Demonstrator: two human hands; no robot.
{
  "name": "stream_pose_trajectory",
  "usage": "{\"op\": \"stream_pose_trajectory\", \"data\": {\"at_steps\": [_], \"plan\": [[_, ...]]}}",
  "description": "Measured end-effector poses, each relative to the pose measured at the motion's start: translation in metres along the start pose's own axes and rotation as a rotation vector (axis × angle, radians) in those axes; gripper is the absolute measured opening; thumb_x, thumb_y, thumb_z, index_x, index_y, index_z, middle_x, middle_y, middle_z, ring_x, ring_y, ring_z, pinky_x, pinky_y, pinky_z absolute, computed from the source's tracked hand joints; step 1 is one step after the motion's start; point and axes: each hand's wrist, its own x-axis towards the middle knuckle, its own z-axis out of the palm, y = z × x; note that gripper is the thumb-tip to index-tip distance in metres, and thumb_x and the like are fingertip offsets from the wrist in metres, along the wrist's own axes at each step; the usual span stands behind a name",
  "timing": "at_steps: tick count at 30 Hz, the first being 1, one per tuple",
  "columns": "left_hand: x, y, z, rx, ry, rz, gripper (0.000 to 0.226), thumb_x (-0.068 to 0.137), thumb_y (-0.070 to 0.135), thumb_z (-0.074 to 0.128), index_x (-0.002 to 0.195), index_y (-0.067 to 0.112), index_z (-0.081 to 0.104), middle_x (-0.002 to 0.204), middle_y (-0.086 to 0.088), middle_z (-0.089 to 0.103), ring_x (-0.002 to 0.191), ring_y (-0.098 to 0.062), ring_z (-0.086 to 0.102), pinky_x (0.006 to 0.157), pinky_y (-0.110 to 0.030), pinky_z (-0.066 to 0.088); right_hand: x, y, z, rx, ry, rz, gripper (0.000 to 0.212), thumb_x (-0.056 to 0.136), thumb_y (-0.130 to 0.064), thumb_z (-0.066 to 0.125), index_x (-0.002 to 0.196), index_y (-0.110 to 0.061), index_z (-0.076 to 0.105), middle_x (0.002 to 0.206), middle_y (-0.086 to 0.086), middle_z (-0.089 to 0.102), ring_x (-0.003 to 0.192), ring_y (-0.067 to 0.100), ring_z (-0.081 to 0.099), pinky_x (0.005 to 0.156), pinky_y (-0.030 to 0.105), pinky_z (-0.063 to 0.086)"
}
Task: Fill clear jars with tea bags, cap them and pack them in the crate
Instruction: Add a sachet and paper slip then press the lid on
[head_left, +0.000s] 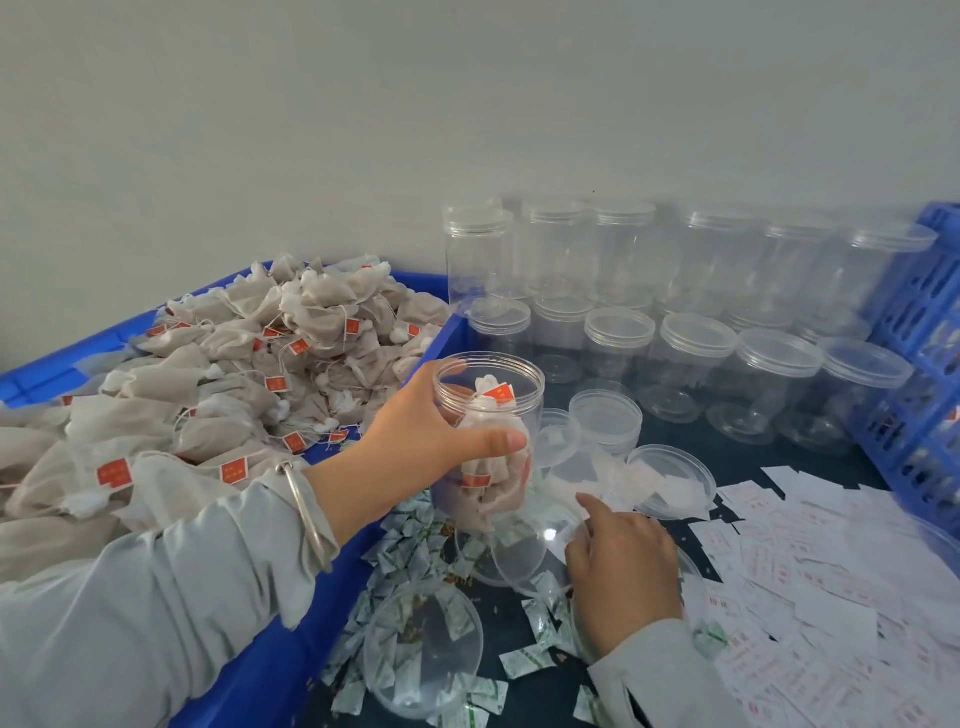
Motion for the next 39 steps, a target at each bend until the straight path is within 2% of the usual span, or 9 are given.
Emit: {"op": "stream_pose_trajectory", "data": {"at_steps": [4,6,9,14,18,22,29,35,39], "plan": [[-0.004,0.004,0.001,-0.026,-0.068,0.054,0.082,0.029,0.064,0.084,0.102,0.051,0.050,0.092,0.034,0.063,0.086,0.015,0.059,0.055,-0.002,0.044,0.002,0.003,-0.008,0.241,0.290,0.002,0.031,0.086,-0.006,0.059,0.115,-0.011,0.067,0.078,0.004,0.065,0.083,0.026,0.052,0.075,0.038,0.040],[-0.005,0.005,0.002,0.011,-0.116,0.062,0.077,0.034,0.061,0.081,0.103,0.053,0.048,0.096,0.033,0.062,0.089,0.015,0.059,0.062,-0.005,0.047,0.003,0.003,-0.014,0.360,0.431,0.002,0.024,0.085,0.000,0.061,0.106,-0.004,0.070,0.070,0.001,0.057,0.072,0.019,0.047,0.063,0.026,0.038],[-0.007,0.004,0.003,0.098,-0.209,0.066,0.085,0.036,0.062,0.080,0.113,0.049,0.047,0.102,0.029,0.061,0.095,0.011,0.059,0.075,-0.014,0.050,0.007,0.001,-0.030,0.488,0.593,0.037,0.019,0.087,0.000,0.060,0.103,0.000,0.070,0.076,-0.003,0.054,0.067,0.010,0.046,0.062,0.004,0.030],[-0.011,0.004,0.006,0.236,-0.327,0.100,0.097,0.041,0.066,0.079,0.127,0.048,0.038,0.111,0.029,0.055,0.102,0.014,0.054,0.080,-0.009,0.046,0.013,-0.016,-0.064,0.529,0.896,-0.202,0.019,0.086,-0.009,0.062,0.098,0.003,0.070,0.078,0.002,0.060,0.070,0.006,0.051,0.073,-0.002,0.037],[-0.014,0.007,0.005,0.237,-0.318,0.113,0.090,0.048,0.061,0.083,0.126,0.044,0.040,0.113,0.028,0.057,0.103,0.017,0.052,0.082,-0.004,0.043,0.016,-0.041,-0.084,0.752,0.608,-0.466,0.020,0.087,-0.032,0.055,0.098,-0.021,0.066,0.092,-0.006,0.064,0.087,0.001,0.057,0.081,0.006,0.042],[-0.013,0.009,0.004,0.130,-0.256,0.085,0.082,0.047,0.056,0.080,0.120,0.031,0.053,0.110,0.014,0.066,0.101,-0.001,0.062,0.094,-0.032,0.050,0.018,-0.052,-0.087,0.955,0.122,-0.630,0.024,0.081,-0.033,0.053,0.099,-0.022,0.064,0.120,-0.015,0.062,0.118,0.006,0.054,0.097,0.029,0.044],[-0.016,0.012,0.005,0.095,-0.222,0.127,0.081,0.044,0.055,0.075,0.118,0.035,0.050,0.104,0.016,0.066,0.095,0.003,0.062,0.088,-0.026,0.051,0.025,-0.054,-0.090,0.851,-0.053,-0.461,0.029,0.065,-0.066,0.054,0.087,-0.048,0.058,0.121,-0.054,0.036,0.128,-0.016,0.031,0.094,0.003,0.028],[-0.014,0.012,0.005,0.149,-0.235,0.131,0.074,0.047,0.055,0.075,0.112,0.028,0.051,0.106,0.009,0.063,0.097,-0.008,0.063,0.085,-0.039,0.053,0.032,-0.057,-0.088,0.794,-0.174,-0.545,0.065,0.056,-0.082,0.055,0.112,-0.050,0.049,0.119,-0.034,0.051,0.115,-0.017,0.042,0.087,-0.003,0.031],[-0.015,0.013,0.004,0.164,-0.236,0.104,0.073,0.045,0.054,0.074,0.109,0.026,0.051,0.102,0.007,0.063,0.091,-0.010,0.063,0.079,-0.035,0.055,0.035,-0.057,-0.082,0.774,-0.179,-0.585,0.052,0.066,-0.074,0.051,0.113,-0.053,0.045,0.122,-0.033,0.045,0.114,-0.021,0.040,0.087,-0.004,0.029]]}}
